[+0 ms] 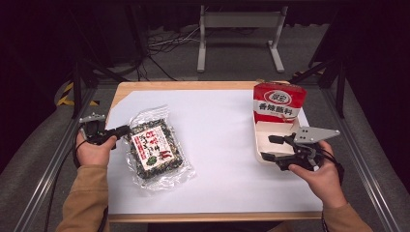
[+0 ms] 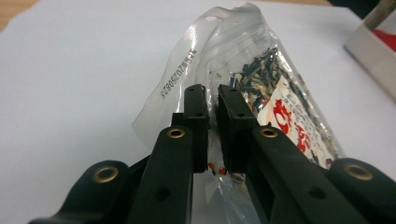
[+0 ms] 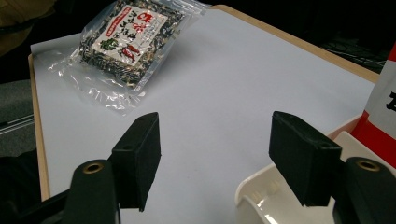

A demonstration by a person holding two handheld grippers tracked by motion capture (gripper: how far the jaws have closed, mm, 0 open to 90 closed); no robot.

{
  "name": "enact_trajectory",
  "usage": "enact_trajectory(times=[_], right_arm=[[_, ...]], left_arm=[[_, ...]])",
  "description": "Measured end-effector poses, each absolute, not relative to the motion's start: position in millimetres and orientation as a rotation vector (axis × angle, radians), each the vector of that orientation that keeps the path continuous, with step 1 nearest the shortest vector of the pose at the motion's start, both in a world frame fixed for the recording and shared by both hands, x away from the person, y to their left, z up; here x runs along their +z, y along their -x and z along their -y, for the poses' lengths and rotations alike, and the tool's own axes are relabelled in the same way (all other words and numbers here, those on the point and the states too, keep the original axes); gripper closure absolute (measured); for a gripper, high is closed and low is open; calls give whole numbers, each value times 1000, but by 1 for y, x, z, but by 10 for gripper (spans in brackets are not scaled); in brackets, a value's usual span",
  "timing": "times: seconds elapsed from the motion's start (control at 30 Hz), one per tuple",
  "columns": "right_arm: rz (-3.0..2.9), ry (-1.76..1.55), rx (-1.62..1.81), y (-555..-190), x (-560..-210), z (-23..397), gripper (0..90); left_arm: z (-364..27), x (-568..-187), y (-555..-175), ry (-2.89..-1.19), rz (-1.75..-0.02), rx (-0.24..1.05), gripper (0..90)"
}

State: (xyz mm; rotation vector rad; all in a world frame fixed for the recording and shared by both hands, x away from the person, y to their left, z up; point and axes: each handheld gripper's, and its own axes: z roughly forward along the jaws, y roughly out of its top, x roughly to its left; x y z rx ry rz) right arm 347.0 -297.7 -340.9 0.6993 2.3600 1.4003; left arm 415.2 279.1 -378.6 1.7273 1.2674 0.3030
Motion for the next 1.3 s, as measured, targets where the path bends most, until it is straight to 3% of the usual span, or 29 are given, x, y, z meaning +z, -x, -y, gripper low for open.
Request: enact_trajectory(times=[0.77, 1.3], right_arm=[[-2372, -700, 1391, -346, -341, 294, 334], [-2443, -655, 1381, -348, -352, 270, 334]], left_arm=[[-247, -313, -372, -1693, -991, 482, 833], [-230, -294, -358, -1670, -884, 481, 833]])
